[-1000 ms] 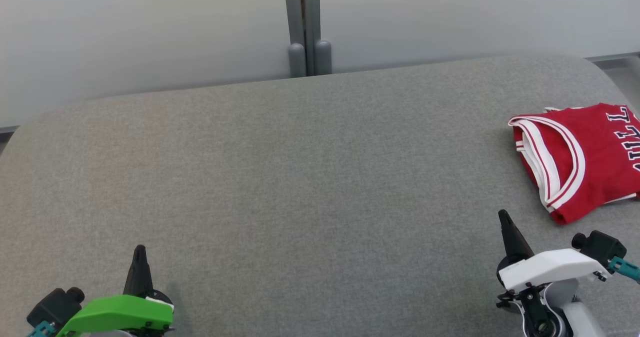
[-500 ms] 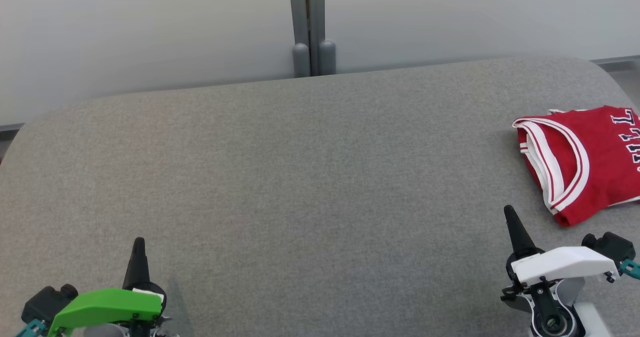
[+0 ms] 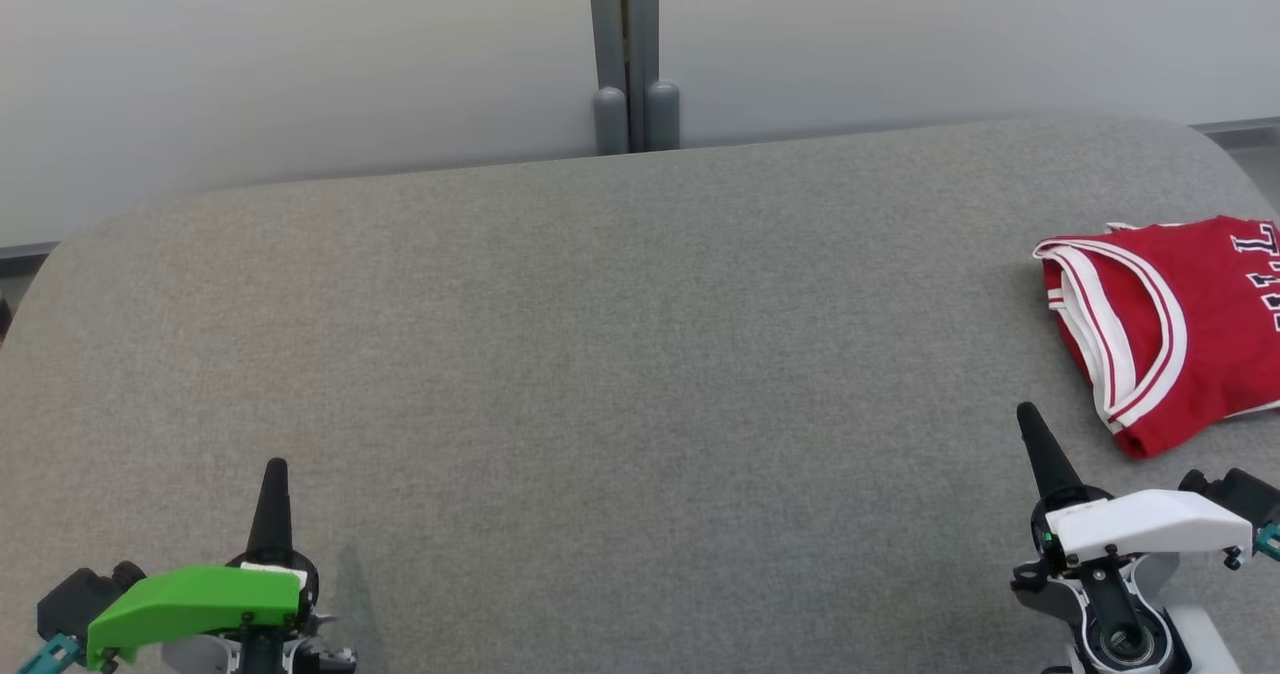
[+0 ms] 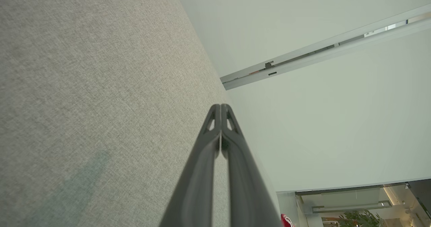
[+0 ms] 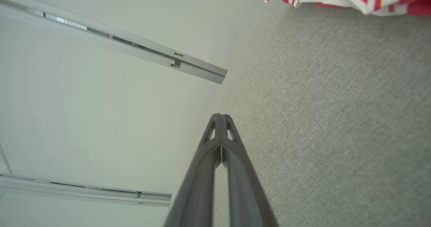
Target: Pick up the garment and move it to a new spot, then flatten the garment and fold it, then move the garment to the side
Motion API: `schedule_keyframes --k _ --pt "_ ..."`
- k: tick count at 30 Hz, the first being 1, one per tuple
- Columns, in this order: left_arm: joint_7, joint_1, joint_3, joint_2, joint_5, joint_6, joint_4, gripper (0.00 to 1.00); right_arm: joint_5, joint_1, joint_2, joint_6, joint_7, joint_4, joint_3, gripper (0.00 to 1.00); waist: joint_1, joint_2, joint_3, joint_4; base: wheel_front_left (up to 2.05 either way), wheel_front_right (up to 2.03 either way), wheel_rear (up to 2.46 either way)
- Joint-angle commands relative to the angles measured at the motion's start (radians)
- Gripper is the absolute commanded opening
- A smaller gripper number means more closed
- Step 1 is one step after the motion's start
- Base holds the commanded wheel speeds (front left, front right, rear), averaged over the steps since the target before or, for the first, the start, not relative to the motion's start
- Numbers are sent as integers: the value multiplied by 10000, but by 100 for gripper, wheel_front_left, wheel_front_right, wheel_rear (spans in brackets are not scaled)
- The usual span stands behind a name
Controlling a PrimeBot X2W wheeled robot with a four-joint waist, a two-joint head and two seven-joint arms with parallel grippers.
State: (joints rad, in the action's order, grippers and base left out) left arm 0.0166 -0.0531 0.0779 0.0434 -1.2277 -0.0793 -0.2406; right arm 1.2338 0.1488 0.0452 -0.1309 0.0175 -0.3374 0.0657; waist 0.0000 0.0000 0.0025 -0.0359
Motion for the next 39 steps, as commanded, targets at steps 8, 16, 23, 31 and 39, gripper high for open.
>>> schedule_keyframes --k 8,16,23,31,39 --pt "226 -338 124 83 -877 -99 113 0 862 -93 56 0 238 278 144 0 0 0 -6 62 0 0 0" --pt "404 -402 188 87 -1554 -133 141 0 1523 -145 62 1 409 409 234 0 0 0 -12 120 0 0 0" --pt "546 -480 243 91 -2094 -175 167 0 2059 -191 65 1 556 521 307 0 0 0 -16 170 0 0 0" --pt "708 -533 305 94 -2708 -201 188 0 2663 -238 69 2 711 642 386 0 0 0 -22 230 0 0 0" --pt "867 -613 356 98 -3275 -233 213 0 3216 -295 74 3 862 747 454 0 0 0 -28 288 0 0 0"
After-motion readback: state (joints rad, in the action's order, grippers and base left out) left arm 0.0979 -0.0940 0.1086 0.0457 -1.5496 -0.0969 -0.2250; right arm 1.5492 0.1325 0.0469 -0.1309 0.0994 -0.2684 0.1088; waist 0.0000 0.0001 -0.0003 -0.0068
